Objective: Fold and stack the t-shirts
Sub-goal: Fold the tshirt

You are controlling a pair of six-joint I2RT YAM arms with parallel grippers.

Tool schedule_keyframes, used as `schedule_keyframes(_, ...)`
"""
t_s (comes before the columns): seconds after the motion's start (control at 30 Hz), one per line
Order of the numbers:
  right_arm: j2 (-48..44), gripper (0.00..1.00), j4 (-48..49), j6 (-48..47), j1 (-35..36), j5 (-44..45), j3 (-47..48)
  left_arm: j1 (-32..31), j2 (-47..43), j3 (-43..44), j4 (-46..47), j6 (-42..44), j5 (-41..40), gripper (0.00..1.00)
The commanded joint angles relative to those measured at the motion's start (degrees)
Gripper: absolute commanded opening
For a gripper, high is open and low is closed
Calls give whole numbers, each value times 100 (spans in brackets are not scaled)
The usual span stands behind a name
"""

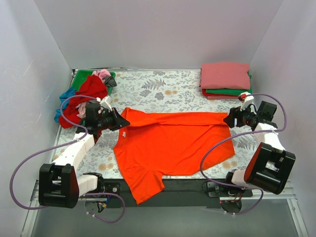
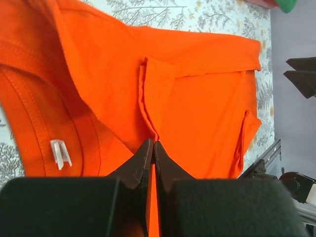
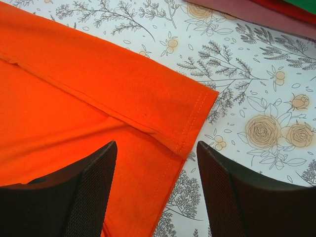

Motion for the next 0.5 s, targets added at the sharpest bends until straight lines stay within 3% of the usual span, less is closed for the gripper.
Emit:
schedule_keyframes(0.0, -40, 72, -30, 33, -30, -165, 114, -15, -157, 66, -474, 85, -183, 0)
schedule_keyframes(0.03, -40, 72, -21, 33, -30, -165, 122, -15, -148, 66, -701, 76, -210, 0)
schedule_keyframes(0.13, -40, 72, -21, 33, -39, -174, 114, -41, -26, 127, -1384, 128, -131, 18)
schedule_keyframes(0.17, -49, 72, -30, 33, -39, -174, 96, -111, 1, 258, -1676, -28, -453, 38)
schedule_keyframes(0.2, -49, 72, -21, 33, -48, -174, 105, -242, -60, 312, -1853, -108, -473, 43)
schedule_keyframes(0.33, -40, 72, -21, 33, -48, -209, 96, -533, -306, 733, -2118, -144, -1000, 53)
schedule_keyframes(0.47, -5, 72, -30, 50, -48, -244, 88, -533, 263, 1261, -2066, 268, -1169, 57)
